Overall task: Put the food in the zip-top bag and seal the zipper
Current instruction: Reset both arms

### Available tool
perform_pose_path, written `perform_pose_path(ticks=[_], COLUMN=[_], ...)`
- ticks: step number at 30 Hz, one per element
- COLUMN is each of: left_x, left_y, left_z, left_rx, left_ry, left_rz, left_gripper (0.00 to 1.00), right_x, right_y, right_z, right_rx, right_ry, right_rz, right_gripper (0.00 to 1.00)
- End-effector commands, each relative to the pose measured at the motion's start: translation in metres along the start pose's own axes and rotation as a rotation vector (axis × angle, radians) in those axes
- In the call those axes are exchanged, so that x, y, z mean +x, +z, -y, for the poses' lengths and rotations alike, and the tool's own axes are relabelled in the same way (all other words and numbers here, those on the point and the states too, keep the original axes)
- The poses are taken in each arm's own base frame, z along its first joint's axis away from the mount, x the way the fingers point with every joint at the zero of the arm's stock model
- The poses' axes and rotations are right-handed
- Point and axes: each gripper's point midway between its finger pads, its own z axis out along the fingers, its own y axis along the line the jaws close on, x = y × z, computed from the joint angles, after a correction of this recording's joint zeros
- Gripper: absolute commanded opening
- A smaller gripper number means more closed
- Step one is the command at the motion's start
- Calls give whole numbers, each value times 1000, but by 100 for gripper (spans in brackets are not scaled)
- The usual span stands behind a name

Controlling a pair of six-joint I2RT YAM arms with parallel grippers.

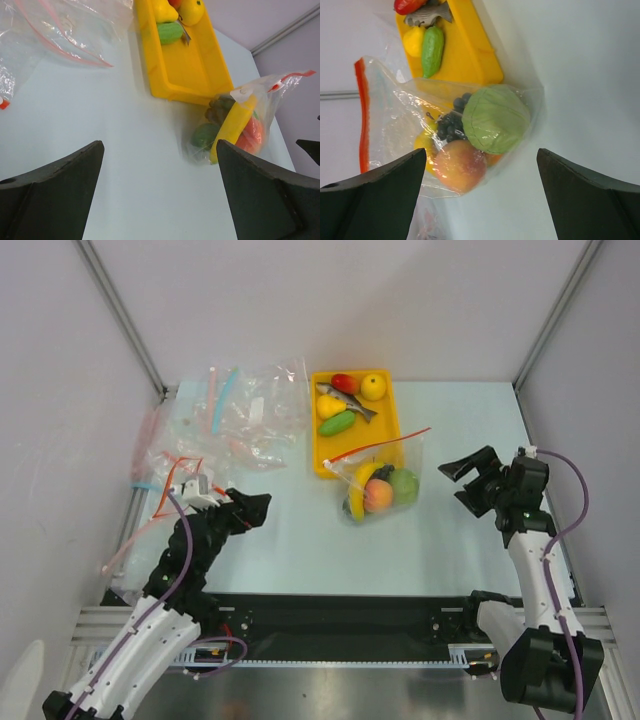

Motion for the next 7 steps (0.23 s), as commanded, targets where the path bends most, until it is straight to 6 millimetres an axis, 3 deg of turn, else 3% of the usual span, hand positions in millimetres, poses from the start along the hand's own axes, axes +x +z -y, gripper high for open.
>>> perform_pose_path(ticks=[1, 7], left_x=[0, 1], left_y=[0, 4], left_z=[11, 14], left_rx=[58, 59], left_ry=[-44, -4], left_rz=[8, -25], left_gripper=[100, 100], right_x=[5, 9], right_y=[-2, -1], right_z=[10, 16], right_rx=[27, 35], right_ry=[-9, 1], right_rz=[1, 1], right_gripper=[100, 100])
